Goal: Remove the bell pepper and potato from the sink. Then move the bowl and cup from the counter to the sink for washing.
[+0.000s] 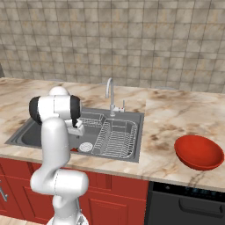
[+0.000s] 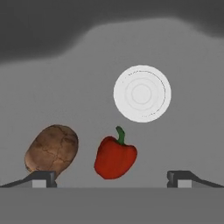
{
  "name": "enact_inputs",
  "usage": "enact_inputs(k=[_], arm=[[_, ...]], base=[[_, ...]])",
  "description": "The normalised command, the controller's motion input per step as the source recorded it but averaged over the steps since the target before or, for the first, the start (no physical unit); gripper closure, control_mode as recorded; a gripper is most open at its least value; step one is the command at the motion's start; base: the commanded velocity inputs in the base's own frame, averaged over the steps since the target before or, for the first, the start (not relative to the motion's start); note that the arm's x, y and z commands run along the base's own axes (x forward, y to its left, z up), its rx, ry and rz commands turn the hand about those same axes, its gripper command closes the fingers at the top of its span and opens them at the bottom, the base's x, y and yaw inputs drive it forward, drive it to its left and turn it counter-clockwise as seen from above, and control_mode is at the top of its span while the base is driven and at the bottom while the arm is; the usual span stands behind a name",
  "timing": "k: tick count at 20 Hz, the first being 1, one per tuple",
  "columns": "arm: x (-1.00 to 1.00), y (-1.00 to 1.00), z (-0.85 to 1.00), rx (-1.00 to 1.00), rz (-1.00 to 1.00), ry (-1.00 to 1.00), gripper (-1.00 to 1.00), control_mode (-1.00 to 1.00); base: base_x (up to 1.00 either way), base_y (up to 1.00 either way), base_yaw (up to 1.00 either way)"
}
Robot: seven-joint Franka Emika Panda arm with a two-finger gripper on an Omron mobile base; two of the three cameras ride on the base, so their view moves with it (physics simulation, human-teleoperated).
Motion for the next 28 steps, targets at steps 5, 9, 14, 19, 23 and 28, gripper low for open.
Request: enact_inputs(k=[5, 9, 14, 19, 23, 28], arm=[[-0.08, 0.00, -0.11, 0.00, -0.01, 0.01, -1.00, -1.00], [-0.03, 0.02, -0.11, 0.00, 0.00, 0.00, -1.00, -1.00], [0.00, 0.02, -0.05, 0.00, 0.00, 0.00, -1.00, -1.00], [0.00, 0.00, -0.06, 0.00, 0.00, 0.00, -1.00, -1.00], [0.00, -0.08, -0.11, 0.00, 0.00, 0.01, -1.00, -1.00], [0.04, -0.04, -0.17, 0.00, -0.01, 0.03, -1.00, -1.00]], base=[[0.00, 0.00, 0.00], [0.00, 0.00, 0.00], [0.00, 0.00, 0.00], [0.00, 0.00, 0.00], [0.00, 0.00, 0.00], [0.00, 0.00, 0.00]])
